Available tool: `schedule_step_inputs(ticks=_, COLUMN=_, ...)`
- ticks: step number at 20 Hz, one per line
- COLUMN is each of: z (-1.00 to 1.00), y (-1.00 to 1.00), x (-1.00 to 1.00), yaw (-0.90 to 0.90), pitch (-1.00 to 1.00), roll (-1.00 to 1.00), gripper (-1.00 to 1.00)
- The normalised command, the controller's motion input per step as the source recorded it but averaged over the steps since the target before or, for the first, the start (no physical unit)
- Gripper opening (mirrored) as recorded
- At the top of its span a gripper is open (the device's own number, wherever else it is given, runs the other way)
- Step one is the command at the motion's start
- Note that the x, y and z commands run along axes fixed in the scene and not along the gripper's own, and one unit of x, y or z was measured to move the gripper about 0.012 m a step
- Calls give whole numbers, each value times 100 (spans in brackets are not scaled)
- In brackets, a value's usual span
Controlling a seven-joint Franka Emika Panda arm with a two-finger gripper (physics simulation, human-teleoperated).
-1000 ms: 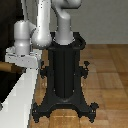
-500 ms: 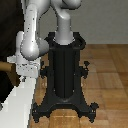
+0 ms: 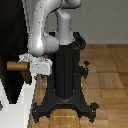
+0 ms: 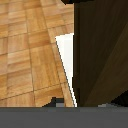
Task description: Open the door by pressing down and pulling on the handle.
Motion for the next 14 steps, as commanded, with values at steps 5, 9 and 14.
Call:
schedule_step_inputs(ticks=5, z=0, y=100, x=0, yaw=0, pitch=0, roll=0, gripper=-100)
schedule_step_inputs(ticks=9, z=0, y=100, x=0, yaw=0, pitch=0, roll=0, gripper=-100)
schedule_step_inputs(ticks=14, z=0, y=100, x=0, yaw=0, pitch=0, roll=0, gripper=-100)
